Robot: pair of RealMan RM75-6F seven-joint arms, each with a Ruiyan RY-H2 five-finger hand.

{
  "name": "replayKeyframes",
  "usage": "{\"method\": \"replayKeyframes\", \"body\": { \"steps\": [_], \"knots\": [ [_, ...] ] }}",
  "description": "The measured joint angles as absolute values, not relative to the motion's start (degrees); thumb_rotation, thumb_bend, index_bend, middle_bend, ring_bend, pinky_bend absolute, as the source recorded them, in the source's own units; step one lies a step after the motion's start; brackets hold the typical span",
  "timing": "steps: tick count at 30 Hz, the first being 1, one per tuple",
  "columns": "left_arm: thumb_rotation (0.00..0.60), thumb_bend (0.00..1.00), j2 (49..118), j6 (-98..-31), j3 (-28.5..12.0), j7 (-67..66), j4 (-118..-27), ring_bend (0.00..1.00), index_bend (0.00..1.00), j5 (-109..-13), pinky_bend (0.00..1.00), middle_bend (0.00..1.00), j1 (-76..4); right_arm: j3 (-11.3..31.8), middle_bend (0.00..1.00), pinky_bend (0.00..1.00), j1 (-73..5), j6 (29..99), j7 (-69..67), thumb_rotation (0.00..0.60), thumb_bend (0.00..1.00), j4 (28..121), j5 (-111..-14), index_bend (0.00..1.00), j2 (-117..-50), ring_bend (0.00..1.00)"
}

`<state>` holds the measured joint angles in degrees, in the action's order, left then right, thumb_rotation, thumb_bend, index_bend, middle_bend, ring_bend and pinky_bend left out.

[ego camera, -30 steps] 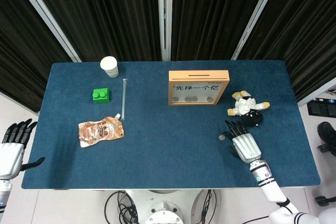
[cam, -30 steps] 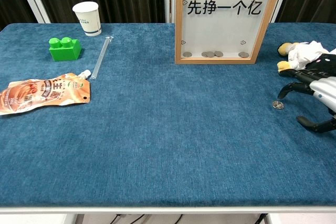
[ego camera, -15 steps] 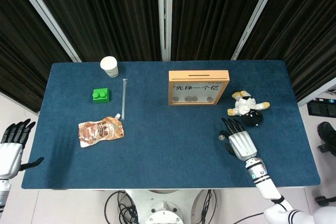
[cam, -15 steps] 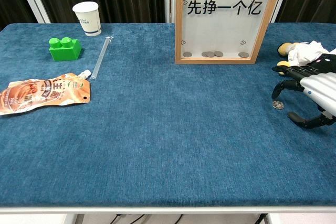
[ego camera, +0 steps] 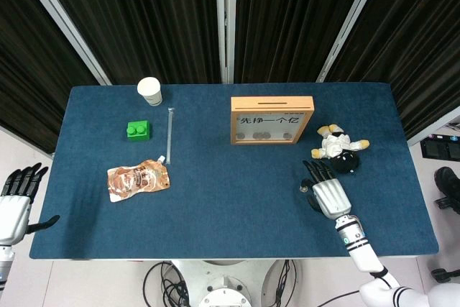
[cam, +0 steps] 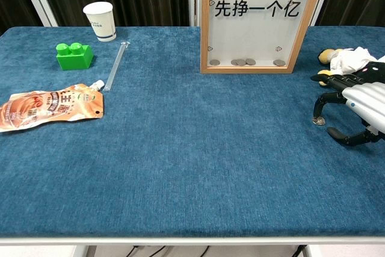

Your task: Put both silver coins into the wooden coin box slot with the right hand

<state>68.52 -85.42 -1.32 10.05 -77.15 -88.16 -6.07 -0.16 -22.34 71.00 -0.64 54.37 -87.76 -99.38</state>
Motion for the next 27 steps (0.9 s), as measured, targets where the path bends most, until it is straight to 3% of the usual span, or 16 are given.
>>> {"method": "replayKeyframes", "body": {
  "steps": [27],
  "knots": [
    [0.6,0.02,68.4,-84.9,-1.3,10.0,-77.2,0.0,0.05,-88.0,0.0,0.01,-6.3,0.3,0.04,0.0,-22.4,69.2,-0.1,0.6,0.35,54.6,-87.7,0.39,-99.2,0.0]
  ]
}}
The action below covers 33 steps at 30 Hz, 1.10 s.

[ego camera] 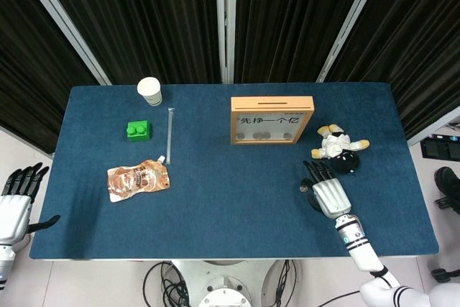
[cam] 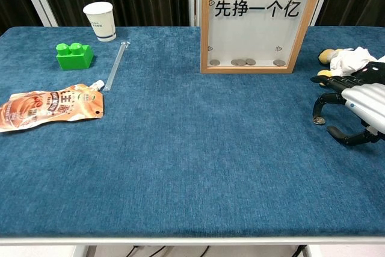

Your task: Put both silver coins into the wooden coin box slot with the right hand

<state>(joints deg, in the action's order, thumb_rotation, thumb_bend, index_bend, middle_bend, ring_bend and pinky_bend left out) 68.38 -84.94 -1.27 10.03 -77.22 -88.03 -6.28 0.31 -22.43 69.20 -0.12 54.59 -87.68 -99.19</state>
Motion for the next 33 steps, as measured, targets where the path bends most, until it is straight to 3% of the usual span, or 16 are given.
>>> {"method": "replayKeyframes", "body": {
  "steps": [20,33],
  "knots": [
    [0.6,0.02,68.9,-84.0,-1.0,11.4,-75.5,0.0,0.05,-87.8,0.0,0.01,-6.4,0.8,0.04,0.0,-23.0,67.5,1.9,0.6,0.35,55.1,-87.0,0.4,-99.1,0.0],
    [0.6,0.02,69.6,-83.0,-0.8,12.8,-74.2,0.0,0.05,-87.6,0.0,0.01,-6.7,1.1,0.04,0.0,-23.4,67.7,2.8,0.6,0.35,53.1,-87.3,0.5,-100.1,0.0]
  ]
}}
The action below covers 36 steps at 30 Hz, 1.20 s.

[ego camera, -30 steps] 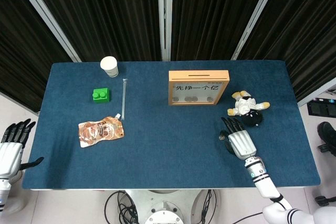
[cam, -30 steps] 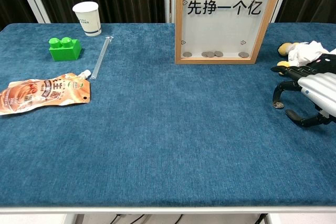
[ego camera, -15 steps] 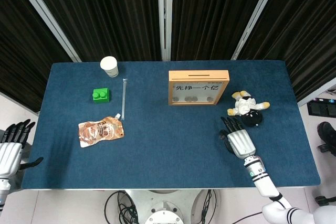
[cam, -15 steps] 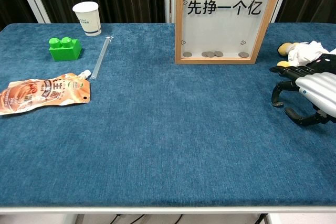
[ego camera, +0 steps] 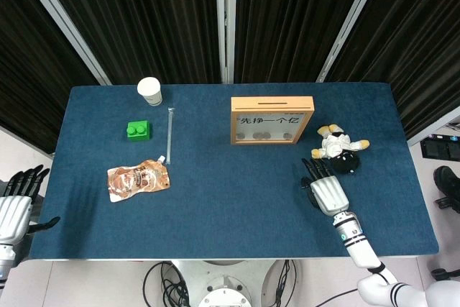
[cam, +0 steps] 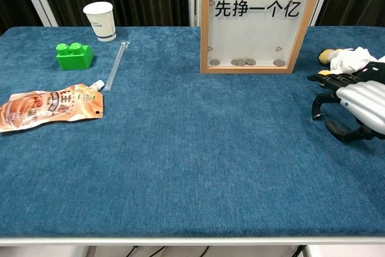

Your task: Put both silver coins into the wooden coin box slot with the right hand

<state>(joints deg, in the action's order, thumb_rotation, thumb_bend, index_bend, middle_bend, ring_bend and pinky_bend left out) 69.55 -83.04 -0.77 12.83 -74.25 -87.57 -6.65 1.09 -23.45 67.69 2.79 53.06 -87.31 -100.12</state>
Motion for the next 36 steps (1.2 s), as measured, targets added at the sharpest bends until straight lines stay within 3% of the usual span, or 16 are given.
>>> {"method": "replayKeyframes", "body": {
  "steps": [17,36],
  "knots": [
    [0.6,0.02,69.8,-82.9,-0.7,14.1,-73.5,0.0,0.05,-87.8,0.0,0.01,-6.9,1.2,0.03,0.0,-24.0,70.0,3.6,0.6,0.35,48.6,-88.8,0.54,-102.0,0.0],
    [0.6,0.02,69.5,-83.6,-0.5,14.4,-74.0,0.0,0.05,-88.4,0.0,0.01,-6.8,0.7,0.03,0.0,-23.8,71.4,2.7,0.6,0.35,49.3,-89.7,0.48,-101.3,0.0]
  ]
}}
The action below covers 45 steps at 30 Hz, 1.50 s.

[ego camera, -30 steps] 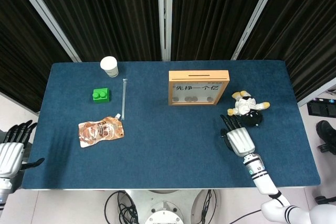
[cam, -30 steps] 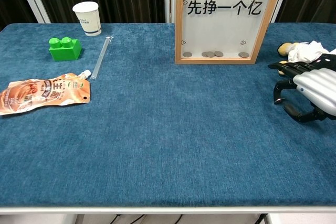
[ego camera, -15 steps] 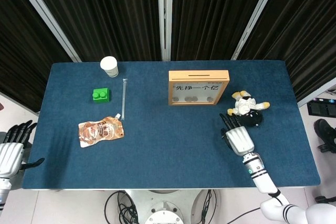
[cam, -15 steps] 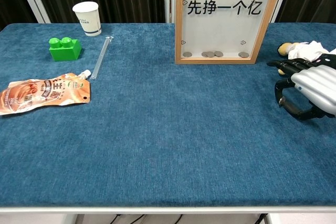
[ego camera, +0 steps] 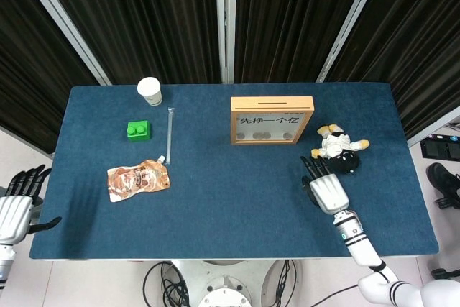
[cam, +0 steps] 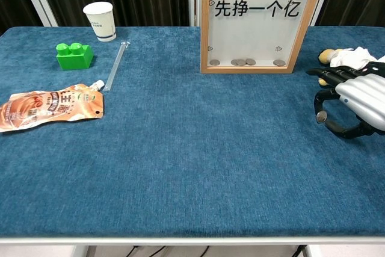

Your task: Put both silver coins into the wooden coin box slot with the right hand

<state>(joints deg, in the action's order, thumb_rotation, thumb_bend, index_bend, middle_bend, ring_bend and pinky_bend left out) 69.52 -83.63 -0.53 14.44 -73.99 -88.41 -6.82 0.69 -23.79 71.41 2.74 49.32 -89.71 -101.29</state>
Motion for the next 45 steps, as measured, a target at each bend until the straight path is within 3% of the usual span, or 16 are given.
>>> {"method": "replayKeyframes", "body": {
  "steps": [6,35,45],
  "knots": [
    [0.6,0.02,69.5,-83.7,-0.5,14.7,-74.0,0.0,0.05,-88.7,0.0,0.01,-7.0,0.7,0.03,0.0,-23.7,71.6,2.5,0.6,0.34,49.7,-89.7,0.48,-101.1,0.0],
    [0.6,0.02,69.2,-84.2,0.0,14.7,-74.7,0.0,0.05,-89.2,0.0,0.01,-6.7,1.3,0.05,0.0,-23.7,74.2,0.6,0.6,0.33,50.7,-90.4,0.7,-100.6,0.0],
    [0.6,0.02,69.1,-84.7,0.0,14.1,-75.3,0.0,0.05,-89.6,0.0,0.01,-6.6,4.5,0.06,0.0,-24.1,81.3,0.4,0.6,0.33,64.4,-92.0,0.72,-93.2,0.0]
  ]
}}
